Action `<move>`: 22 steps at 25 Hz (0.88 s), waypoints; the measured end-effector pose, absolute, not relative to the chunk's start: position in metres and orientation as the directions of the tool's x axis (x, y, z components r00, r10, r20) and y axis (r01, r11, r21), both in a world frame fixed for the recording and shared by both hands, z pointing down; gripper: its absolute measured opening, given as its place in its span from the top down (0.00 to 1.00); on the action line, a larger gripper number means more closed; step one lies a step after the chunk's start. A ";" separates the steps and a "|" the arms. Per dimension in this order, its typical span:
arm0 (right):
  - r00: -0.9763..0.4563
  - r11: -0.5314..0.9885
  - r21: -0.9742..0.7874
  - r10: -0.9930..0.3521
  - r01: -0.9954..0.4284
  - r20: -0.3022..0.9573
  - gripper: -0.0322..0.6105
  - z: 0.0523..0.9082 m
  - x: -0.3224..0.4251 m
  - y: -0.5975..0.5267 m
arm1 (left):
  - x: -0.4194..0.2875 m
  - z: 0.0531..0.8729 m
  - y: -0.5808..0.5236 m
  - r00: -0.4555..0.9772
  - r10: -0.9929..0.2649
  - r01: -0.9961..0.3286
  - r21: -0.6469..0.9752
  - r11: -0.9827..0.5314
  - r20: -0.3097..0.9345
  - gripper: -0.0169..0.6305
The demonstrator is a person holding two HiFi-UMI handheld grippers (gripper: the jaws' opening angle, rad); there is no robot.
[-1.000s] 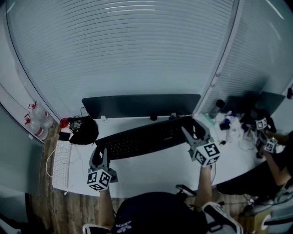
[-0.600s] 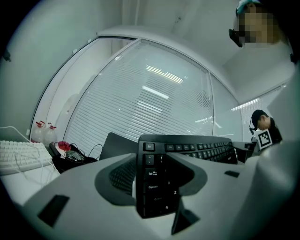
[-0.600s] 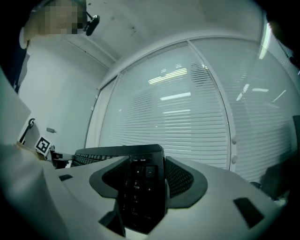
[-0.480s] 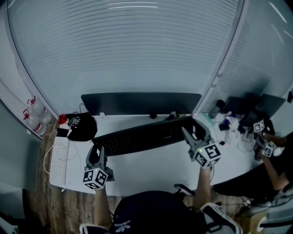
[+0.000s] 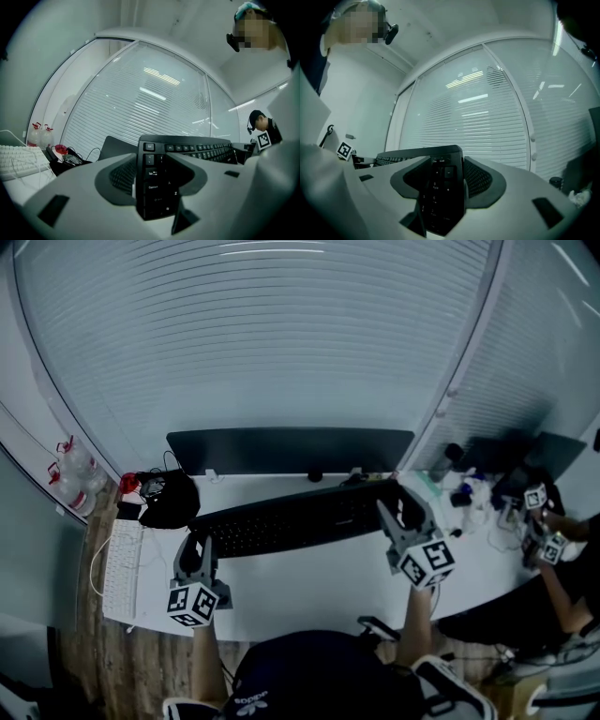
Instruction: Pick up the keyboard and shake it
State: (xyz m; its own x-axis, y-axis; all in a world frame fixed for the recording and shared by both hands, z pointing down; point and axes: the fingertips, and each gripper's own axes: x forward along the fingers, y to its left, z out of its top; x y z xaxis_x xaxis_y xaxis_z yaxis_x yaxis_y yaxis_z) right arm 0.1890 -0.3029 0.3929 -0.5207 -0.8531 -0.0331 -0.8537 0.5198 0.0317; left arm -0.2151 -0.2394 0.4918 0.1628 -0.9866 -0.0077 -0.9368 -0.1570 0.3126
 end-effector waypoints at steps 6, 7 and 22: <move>-0.508 0.507 0.041 -0.860 -0.861 -0.044 0.61 0.389 0.191 -0.308 | -0.211 0.491 -0.243 0.168 -0.986 -0.936 0.311 -0.163 -0.011 0.67; -0.508 0.506 0.042 -0.861 -0.861 -0.039 0.61 0.391 0.192 -0.308 | -0.210 0.491 -0.244 0.168 -0.986 -0.936 0.312 -0.163 -0.010 0.67; -0.503 0.501 0.060 -0.863 -0.864 -0.045 0.61 0.388 0.189 -0.307 | -0.212 0.491 -0.243 0.163 -0.987 -0.935 0.317 -0.158 -0.013 0.67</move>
State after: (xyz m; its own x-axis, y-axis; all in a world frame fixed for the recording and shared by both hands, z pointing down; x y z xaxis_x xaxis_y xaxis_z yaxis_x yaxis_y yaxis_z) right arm 0.1894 -0.3074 0.3882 -0.5034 -0.8629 -0.0449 -0.8636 0.5006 0.0602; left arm -0.2118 -0.2426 0.4913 0.1628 -0.9866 -0.0131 -0.9351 -0.1585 0.3171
